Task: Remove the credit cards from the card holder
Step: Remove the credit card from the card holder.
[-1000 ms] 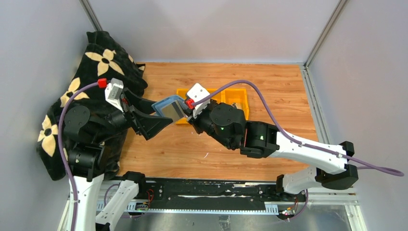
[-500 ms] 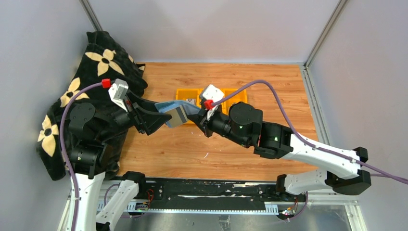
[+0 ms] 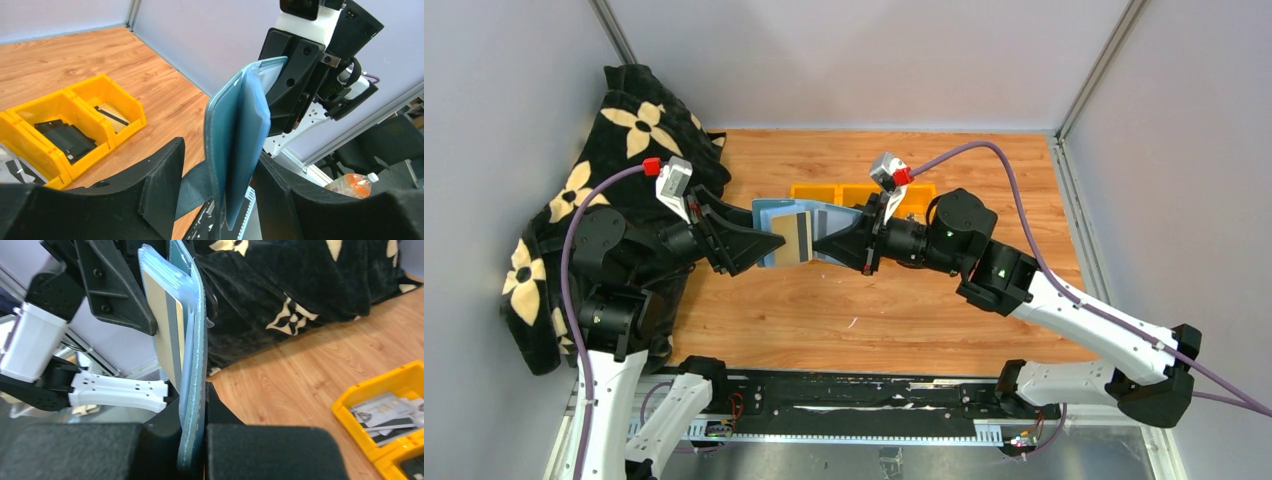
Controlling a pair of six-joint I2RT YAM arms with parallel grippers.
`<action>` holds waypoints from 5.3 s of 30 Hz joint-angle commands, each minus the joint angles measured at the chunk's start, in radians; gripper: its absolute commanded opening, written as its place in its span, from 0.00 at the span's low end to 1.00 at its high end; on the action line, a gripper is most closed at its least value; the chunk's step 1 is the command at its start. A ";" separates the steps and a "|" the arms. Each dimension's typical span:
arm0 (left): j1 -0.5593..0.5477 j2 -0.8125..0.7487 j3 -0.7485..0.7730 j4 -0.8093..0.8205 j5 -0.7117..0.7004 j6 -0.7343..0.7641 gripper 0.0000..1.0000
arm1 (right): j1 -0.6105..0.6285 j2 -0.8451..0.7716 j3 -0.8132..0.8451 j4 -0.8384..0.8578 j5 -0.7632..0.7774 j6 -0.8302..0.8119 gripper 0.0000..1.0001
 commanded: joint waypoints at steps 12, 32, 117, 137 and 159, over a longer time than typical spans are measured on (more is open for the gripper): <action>0.002 0.011 -0.009 -0.003 0.047 -0.071 0.81 | -0.092 -0.047 -0.063 0.250 -0.196 0.179 0.00; 0.002 0.023 -0.024 0.123 0.087 -0.265 0.88 | -0.101 -0.041 -0.067 0.263 -0.191 0.184 0.00; 0.002 0.169 0.035 0.252 0.201 -0.372 0.00 | -0.291 0.154 -0.152 0.712 -0.573 0.747 0.54; 0.002 0.149 0.026 0.253 0.217 -0.380 0.21 | -0.225 0.211 -0.099 0.830 -0.578 0.777 0.14; 0.002 0.152 0.044 0.388 0.218 -0.490 0.14 | -0.228 0.158 -0.191 0.863 -0.550 0.774 0.00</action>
